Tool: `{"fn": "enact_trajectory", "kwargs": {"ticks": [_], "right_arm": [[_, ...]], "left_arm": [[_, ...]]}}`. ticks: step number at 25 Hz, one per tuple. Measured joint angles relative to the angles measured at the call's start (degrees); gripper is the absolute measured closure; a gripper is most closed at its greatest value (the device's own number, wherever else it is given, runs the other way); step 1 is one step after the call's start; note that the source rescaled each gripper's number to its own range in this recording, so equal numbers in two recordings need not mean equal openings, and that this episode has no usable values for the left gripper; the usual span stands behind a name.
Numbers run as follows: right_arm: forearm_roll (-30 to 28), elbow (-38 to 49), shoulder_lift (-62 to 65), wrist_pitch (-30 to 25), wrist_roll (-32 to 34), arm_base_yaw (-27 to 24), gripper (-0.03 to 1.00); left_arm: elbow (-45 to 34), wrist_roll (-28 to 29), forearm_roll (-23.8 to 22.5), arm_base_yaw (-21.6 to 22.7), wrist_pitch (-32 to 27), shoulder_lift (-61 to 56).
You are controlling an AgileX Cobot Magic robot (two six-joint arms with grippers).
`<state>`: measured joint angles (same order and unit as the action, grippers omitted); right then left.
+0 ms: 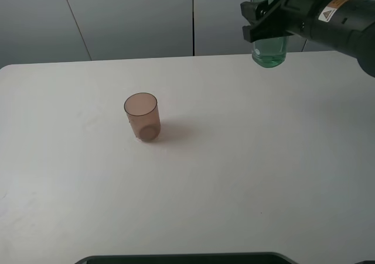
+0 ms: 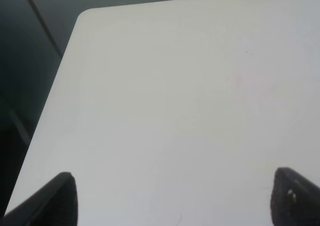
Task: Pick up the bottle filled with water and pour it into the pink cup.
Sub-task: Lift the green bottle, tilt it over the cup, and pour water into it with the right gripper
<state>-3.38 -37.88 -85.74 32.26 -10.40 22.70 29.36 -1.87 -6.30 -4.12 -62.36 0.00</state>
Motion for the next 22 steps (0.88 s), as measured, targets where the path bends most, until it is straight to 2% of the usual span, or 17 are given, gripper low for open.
{"fn": "enact_trajectory", "kwargs": {"ticks": [4, 11, 22], "right_arm": [[0.24, 0.0, -3.21, 0.37, -3.83, 3.19, 0.94], [6.61, -0.12, -11.94, 1.62, -14.76, 7.22, 0.94], [12.7, -5.85, -18.89, 2.79, -29.18, 10.47, 0.94]], "left_arm": [[0.0, 0.0, 0.0, 0.0, 0.0, 0.0], [0.0, 0.0, 0.0, 0.0, 0.0, 0.0], [0.0, 0.0, 0.0, 0.0, 0.0, 0.0]]}}
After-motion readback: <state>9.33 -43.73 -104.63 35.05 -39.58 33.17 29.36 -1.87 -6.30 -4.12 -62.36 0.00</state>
